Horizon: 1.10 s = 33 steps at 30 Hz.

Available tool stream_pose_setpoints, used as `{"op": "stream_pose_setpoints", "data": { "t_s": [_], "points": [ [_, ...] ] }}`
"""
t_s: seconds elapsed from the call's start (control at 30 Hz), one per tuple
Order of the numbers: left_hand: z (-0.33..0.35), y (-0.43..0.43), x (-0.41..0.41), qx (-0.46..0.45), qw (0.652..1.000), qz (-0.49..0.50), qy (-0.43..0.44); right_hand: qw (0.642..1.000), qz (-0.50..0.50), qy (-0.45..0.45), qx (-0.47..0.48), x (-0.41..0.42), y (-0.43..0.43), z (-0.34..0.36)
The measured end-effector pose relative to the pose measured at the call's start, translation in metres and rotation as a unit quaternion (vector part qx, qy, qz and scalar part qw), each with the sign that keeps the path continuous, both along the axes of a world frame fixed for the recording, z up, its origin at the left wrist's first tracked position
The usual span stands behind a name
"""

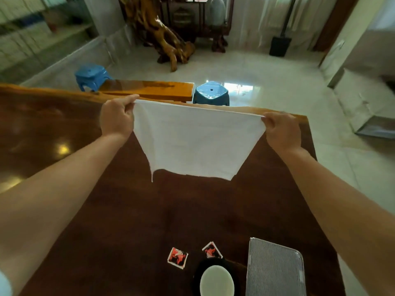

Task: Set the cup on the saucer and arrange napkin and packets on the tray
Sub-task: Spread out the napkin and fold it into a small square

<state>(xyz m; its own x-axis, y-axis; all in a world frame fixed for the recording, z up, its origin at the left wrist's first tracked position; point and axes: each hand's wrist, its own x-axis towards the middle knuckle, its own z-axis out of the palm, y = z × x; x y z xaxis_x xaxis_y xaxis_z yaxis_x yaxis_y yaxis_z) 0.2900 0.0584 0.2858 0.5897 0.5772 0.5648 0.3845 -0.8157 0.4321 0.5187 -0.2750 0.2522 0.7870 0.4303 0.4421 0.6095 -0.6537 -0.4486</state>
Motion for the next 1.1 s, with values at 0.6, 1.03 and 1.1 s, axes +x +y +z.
{"op": "stream_pose_setpoints", "data": {
  "t_s": [0.6,1.03,1.1],
  "points": [
    [-0.230,-0.085,-0.169,-0.291,0.885,-0.051,0.360,0.911,-0.001,0.270,-0.312,-0.121,-0.091,-0.198],
    [-0.253,-0.033,-0.082,-0.428,0.851,0.106,0.284,0.877,-0.154,0.443,-0.107,-0.037,-0.010,-0.229],
    [-0.262,-0.023,-0.064,-0.431,0.854,0.111,0.271,0.864,-0.180,0.460,-0.094,-0.027,0.000,-0.245]
  ]
}}
